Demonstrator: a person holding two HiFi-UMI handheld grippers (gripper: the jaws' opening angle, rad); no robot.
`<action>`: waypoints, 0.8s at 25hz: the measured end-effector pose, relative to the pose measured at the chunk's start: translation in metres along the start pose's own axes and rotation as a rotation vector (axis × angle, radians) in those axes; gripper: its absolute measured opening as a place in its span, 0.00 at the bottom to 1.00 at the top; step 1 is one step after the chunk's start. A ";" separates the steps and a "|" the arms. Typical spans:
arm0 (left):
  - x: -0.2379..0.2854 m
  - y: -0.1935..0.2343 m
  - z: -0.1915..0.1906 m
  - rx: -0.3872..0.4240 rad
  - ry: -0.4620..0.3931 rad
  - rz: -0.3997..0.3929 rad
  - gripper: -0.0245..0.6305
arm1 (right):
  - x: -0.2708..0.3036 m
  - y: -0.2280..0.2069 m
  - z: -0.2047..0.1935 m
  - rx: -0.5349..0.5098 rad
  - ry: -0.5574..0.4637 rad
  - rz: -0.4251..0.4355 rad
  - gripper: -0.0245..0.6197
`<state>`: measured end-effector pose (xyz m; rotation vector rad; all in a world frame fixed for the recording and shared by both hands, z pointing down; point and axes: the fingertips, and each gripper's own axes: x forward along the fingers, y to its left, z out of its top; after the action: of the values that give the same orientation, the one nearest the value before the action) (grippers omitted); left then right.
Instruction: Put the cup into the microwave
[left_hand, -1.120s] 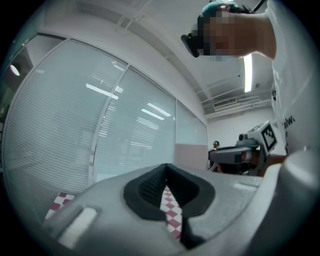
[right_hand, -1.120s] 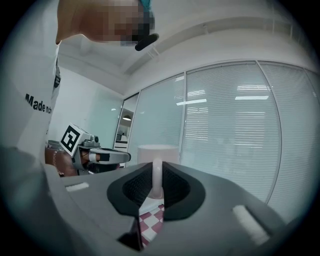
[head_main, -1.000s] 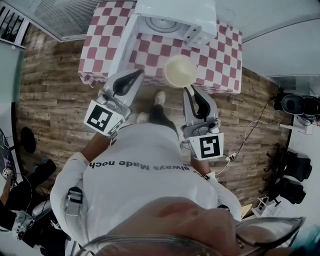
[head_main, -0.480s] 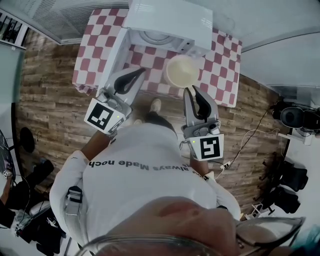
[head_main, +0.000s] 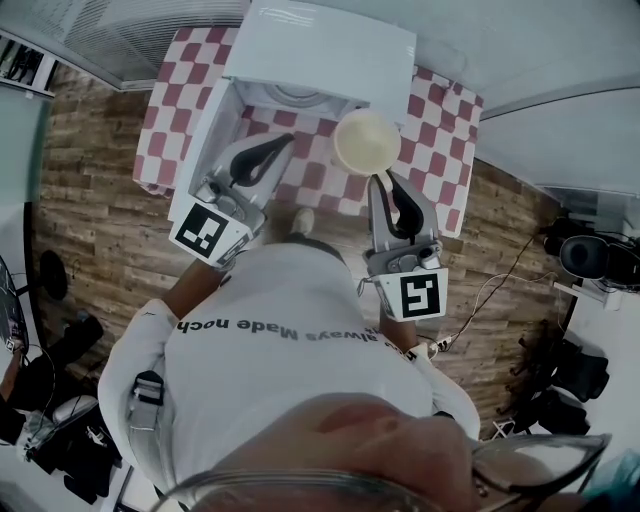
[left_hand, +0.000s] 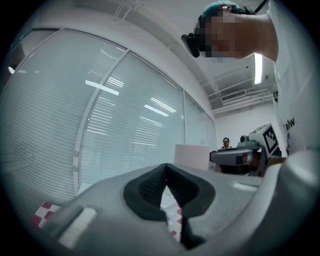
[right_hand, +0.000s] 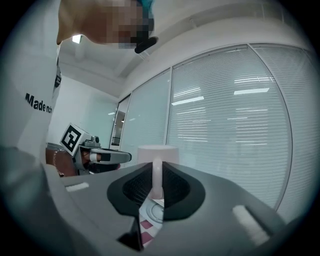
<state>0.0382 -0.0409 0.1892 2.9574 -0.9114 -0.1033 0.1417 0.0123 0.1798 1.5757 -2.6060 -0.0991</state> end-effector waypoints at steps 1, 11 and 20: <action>0.007 0.001 -0.001 0.002 0.000 0.004 0.04 | 0.002 -0.007 -0.001 0.001 -0.003 0.003 0.10; 0.044 0.019 -0.014 -0.009 0.004 0.046 0.04 | 0.024 -0.045 -0.017 0.005 0.004 0.037 0.10; 0.040 0.051 -0.007 0.000 0.001 0.047 0.04 | 0.061 -0.039 -0.003 0.028 -0.027 0.027 0.10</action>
<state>0.0431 -0.1057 0.1971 2.9340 -0.9800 -0.1003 0.1485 -0.0598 0.1814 1.5585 -2.6591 -0.0824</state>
